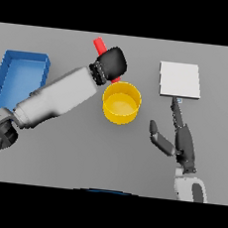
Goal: Pick up the red beaker and tilt it to pour out 1 green nut into yellow bowl. Pick up the yellow bowl and place it on the metallic measuring scale.
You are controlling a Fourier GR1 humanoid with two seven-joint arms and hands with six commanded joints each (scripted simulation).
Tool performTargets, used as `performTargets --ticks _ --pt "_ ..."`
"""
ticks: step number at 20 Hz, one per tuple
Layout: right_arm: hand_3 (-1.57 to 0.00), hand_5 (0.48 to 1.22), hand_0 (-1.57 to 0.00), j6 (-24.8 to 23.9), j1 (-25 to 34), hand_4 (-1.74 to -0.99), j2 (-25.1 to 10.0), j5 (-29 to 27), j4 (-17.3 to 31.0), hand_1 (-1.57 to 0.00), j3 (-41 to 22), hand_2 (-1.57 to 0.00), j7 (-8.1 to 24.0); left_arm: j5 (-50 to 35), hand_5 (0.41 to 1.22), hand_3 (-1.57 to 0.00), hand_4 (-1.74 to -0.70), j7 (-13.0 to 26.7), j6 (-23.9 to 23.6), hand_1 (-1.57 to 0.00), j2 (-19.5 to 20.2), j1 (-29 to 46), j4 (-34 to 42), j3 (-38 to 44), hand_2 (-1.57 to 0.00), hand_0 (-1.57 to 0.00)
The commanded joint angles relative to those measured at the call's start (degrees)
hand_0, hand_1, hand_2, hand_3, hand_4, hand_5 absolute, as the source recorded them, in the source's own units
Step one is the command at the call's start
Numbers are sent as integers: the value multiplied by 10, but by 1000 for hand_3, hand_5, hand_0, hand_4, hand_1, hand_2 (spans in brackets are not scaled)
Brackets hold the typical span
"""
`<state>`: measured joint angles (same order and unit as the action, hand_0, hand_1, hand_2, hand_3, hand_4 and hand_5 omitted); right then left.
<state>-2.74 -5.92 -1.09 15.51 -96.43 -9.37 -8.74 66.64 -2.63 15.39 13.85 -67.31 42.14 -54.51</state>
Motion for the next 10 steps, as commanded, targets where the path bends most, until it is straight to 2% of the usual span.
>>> performTargets --ticks 1,4,6,8,9,10 --pt "1 700 1 -5 0 -1058 1 3 -4 1 1 1 0 9 1221 -1571 -1736 7 -7 -1571 -4 -1 -3 -9 -1571 -1571" --pt "1 684 1 -16 5 -1065 2 16 4 1 0 1 11 34 1221 -1571 -1736 8 -21 -1571 -8 -3 -1 -45 -1571 -1571" --pt "1 677 1 -23 8 -1082 4 26 5 1 -3 1 13 50 1221 -1571 -1735 7 -8 -1571 -9 -14 -6 -69 -1571 -1571" --pt "1 676 1 -20 7 -1077 1 22 9 1 0 1 -3 63 1221 -1571 -1733 -8 -7 -1571 -16 -35 -16 -89 -1571 -1571" --pt "1 675 1 -20 4 -1073 4 25 4 1 -5 1 -5 72 1221 -1571 -1733 -9 -2 -1571 -19 -40 -17 -104 -1571 -1571" --pt "1 673 1 -19 2 -1063 2 22 3 1 -2 1 -2 78 1221 -1571 -1733 -28 8 -1571 -21 -56 -26 -116 -1571 -1571"
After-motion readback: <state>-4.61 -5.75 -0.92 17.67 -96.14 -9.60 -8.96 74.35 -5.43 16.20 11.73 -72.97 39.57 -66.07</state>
